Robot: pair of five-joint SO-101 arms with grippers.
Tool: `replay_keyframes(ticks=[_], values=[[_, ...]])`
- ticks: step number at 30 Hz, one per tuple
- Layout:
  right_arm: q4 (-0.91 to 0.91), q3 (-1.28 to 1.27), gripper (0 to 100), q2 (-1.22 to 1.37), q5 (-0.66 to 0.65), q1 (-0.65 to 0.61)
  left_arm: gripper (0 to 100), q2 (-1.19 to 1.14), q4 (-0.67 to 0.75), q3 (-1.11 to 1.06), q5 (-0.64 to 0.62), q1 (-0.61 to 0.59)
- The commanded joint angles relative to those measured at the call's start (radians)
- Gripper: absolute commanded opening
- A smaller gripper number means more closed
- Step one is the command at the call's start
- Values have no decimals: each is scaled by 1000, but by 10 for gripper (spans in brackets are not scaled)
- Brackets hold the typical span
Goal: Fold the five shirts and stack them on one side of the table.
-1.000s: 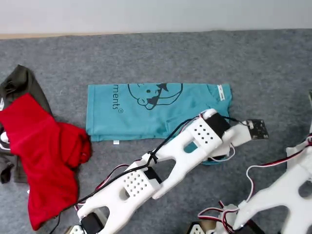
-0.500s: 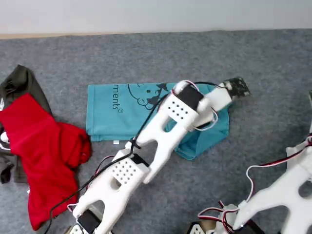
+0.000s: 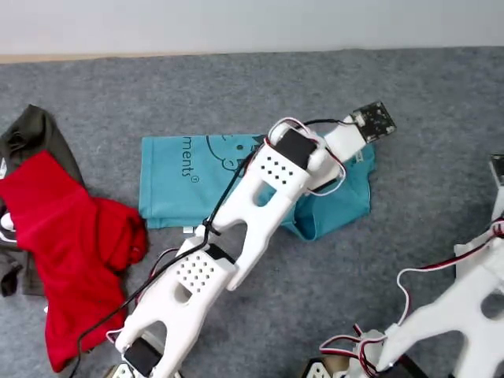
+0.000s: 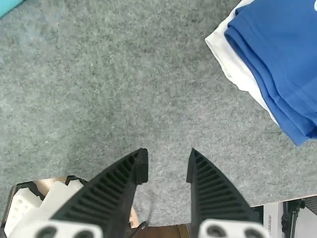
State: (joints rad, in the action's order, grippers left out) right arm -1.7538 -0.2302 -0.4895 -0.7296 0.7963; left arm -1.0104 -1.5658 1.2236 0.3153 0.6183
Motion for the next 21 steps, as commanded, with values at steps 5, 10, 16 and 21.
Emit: replay_keyframes(ticks=[5,10,16,21], values=[[-30,8,133,-30,-8,5,4,-35,40,41,-5,-64],[-30,5,133,-30,-8,5,17,-77,41,41,-8,-87],[-31,5,133,-30,-8,5,146,-101,68,41,-58,-146],[-33,5,133,-30,-8,5,158,-94,84,54,-58,-178]])
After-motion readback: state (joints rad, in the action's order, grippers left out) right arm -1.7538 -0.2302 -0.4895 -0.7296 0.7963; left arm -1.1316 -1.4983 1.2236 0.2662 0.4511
